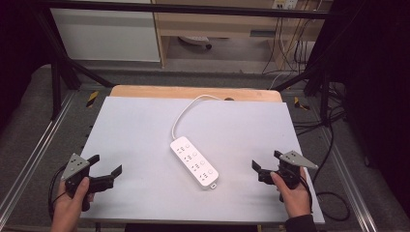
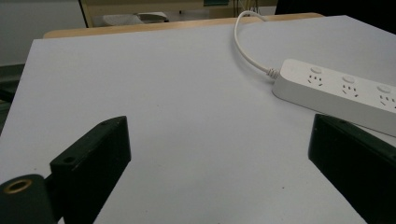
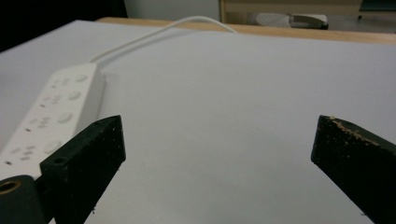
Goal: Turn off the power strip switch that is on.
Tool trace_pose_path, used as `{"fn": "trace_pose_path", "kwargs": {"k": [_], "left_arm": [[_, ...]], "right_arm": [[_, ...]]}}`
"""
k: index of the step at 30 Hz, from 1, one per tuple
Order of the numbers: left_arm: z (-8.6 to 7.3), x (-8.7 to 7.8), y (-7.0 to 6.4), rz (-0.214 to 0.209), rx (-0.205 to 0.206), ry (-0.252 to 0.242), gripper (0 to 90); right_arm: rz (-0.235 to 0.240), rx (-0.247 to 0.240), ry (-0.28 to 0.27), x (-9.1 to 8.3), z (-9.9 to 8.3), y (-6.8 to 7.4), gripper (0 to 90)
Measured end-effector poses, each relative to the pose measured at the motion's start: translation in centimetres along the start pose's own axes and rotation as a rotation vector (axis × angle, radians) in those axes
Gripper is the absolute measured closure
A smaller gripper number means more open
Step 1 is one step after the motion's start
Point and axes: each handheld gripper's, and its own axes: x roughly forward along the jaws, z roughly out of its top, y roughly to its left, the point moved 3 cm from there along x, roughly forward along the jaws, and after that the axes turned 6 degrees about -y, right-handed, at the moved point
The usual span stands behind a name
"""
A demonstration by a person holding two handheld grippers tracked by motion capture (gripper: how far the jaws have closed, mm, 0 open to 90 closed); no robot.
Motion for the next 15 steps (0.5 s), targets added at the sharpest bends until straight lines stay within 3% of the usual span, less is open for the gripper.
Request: {"fn": "trace_pose_path", "kwargs": {"k": [7,10,15], "left_arm": [[-0.1,0.0,0.0,-0.001,0.006,0.008,5.7],[-0.1,0.1,0.0,0.000,0.006,0.009,5.7],[-0.2,0.1,0.0,-0.003,0.008,0.017,5.7]], "right_arm": [[0.042,-0.025,-0.043,0.8,2.3,2.2,3.9],[0.069,0.000,-0.061,1.2,3.1,3.1,4.1],[0.069,-0.023,-0.068,1.7,4.3,4.1,6.6]]}}
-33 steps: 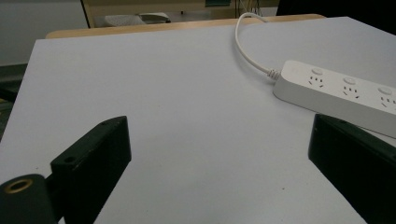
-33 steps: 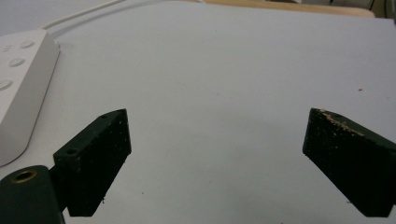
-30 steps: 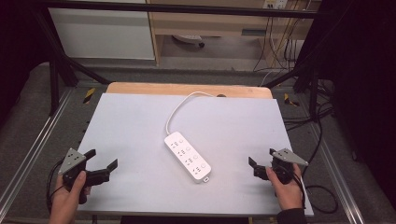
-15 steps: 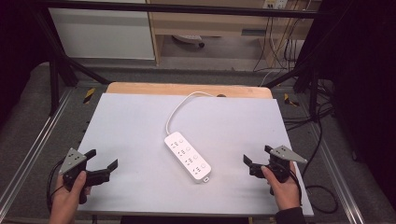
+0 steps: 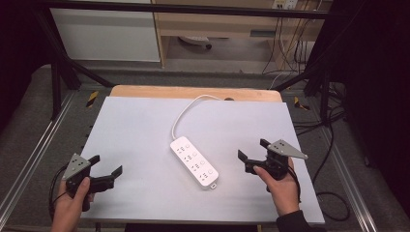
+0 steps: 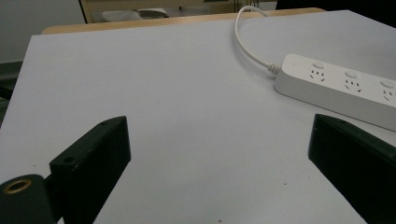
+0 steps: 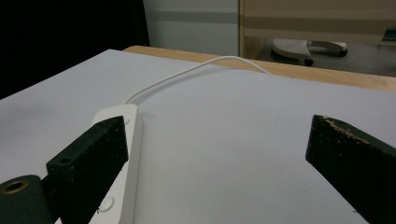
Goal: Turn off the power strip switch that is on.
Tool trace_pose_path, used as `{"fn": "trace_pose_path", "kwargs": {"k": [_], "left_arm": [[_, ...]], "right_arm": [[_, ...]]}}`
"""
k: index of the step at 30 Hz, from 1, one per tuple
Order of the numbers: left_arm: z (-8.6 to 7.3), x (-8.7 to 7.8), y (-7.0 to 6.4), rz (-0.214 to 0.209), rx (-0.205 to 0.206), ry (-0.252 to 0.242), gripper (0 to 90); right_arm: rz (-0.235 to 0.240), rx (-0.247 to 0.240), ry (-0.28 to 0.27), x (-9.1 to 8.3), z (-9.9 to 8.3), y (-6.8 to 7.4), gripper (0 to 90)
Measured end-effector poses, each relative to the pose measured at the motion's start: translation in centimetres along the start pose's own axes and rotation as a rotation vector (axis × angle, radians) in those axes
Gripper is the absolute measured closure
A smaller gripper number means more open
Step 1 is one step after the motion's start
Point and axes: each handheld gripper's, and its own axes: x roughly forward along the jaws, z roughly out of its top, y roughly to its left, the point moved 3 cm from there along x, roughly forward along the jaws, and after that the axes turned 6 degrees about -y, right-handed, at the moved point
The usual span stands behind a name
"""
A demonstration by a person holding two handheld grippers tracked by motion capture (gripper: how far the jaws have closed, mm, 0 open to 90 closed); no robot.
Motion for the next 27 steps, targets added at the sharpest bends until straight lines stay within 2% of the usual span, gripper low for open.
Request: {"fn": "trace_pose_path", "kwargs": {"k": [11,22,27], "left_arm": [[-0.1,0.1,0.0,0.003,-0.003,0.004,5.7],[-0.1,0.1,0.0,-0.002,0.002,0.008,5.7],[-0.2,0.2,-0.1,-0.011,-0.001,0.017,5.7]], "right_arm": [[0.029,-0.004,-0.013,1.6,1.3,1.0,19.0],[0.128,-0.031,-0.013,4.2,1.9,3.3,53.7],[0.134,-0.045,-0.021,5.0,2.1,4.0,65.3]]}}
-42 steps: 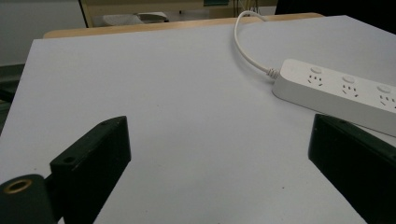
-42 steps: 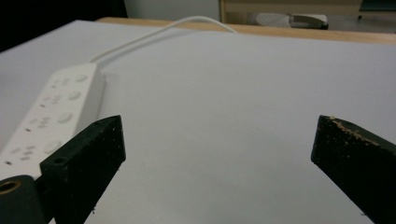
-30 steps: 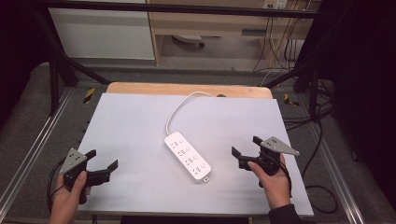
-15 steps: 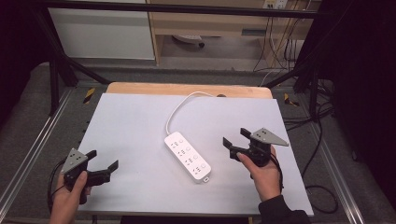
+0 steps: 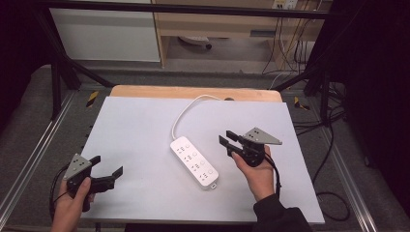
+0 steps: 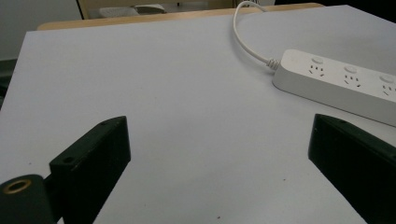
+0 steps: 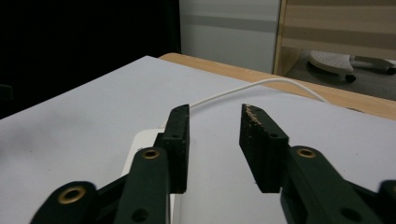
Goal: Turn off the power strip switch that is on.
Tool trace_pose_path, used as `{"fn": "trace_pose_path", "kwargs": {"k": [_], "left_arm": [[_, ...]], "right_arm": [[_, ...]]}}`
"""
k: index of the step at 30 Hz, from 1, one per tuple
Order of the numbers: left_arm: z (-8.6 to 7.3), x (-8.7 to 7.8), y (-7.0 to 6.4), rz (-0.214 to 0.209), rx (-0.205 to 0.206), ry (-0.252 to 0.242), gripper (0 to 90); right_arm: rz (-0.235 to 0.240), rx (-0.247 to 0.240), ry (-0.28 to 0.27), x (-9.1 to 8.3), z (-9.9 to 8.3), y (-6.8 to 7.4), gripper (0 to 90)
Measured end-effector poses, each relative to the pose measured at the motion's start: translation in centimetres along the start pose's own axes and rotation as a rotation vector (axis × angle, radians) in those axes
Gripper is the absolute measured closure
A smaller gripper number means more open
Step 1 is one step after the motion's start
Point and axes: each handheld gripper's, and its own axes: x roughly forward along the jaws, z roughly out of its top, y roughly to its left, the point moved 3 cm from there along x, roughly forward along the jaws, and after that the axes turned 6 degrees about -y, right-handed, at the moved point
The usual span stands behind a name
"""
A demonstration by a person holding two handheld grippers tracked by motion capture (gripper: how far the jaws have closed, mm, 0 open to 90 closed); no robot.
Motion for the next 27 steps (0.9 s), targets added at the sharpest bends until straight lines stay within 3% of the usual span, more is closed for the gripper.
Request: {"fn": "trace_pose_path", "kwargs": {"k": [8,10,20,27], "left_arm": [[0.0,0.0,0.0,-0.003,0.003,0.002,5.7],[0.0,0.0,0.0,-0.002,0.002,0.002,5.7],[-0.1,0.1,-0.1,-0.008,0.007,0.009,5.7],[-0.1,0.1,0.0,-0.007,0.003,0.005,5.7]], "right_arm": [[0.026,-0.019,0.007,1.5,-0.5,0.6,80.9],[0.030,-0.005,0.001,2.0,-0.7,0.7,83.0],[0.059,-0.028,0.021,3.7,-1.3,1.8,90.0],[0.066,-0.036,0.052,4.7,-1.9,2.2,90.0]]}}
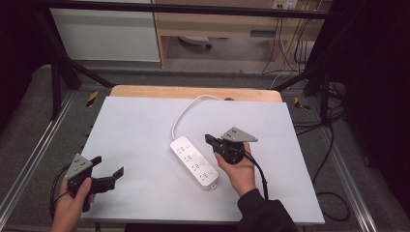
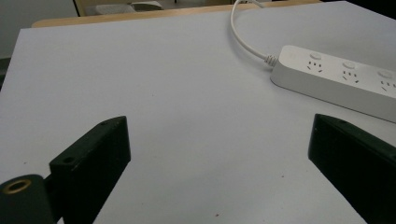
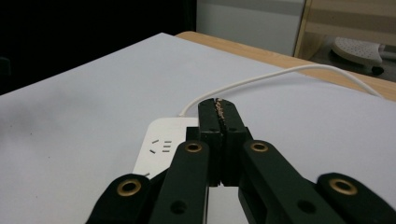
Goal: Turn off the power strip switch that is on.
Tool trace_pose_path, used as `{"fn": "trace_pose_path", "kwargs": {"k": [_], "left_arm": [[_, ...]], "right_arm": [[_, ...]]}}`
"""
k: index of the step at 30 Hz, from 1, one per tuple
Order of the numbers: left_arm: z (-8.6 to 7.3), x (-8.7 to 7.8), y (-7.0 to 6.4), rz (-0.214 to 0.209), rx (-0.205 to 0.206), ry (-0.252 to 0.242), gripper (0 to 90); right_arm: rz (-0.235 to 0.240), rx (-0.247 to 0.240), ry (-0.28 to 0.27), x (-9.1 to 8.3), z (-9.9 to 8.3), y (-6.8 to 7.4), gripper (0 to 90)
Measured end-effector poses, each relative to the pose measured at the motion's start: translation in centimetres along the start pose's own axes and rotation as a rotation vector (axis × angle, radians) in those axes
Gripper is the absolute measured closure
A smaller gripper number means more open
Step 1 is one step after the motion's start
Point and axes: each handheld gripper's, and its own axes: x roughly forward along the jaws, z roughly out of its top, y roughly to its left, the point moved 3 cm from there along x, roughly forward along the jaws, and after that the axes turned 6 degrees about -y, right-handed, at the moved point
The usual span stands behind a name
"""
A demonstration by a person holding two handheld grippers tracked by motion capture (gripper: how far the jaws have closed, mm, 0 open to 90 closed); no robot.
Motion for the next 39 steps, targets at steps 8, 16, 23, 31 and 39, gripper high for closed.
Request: {"fn": "trace_pose_path", "kwargs": {"k": [8,16,23,31,39], "left_arm": [[0.0,0.0,0.0,0.002,-0.001,0.001,5.7],[0.0,0.0,0.0,-0.001,-0.001,0.002,5.7],[0.0,0.0,0.1,0.006,-0.005,0.001,5.3],[0.0,0.0,0.1,0.003,-0.005,0.002,5.3],[-0.1,0.0,-0.1,-0.021,-0.024,0.021,5.3]], "right_arm": [[0.012,-0.013,0.055,1.5,-1.2,0.9,90.0],[0.010,-0.012,0.093,2.4,-2.1,1.2,90.0],[0.005,-0.017,0.117,3.0,-2.6,1.3,90.0],[0.012,-0.006,0.138,3.5,-3.0,1.3,90.0],[0.008,0.014,0.160,3.9,-3.5,1.2,90.0]]}}
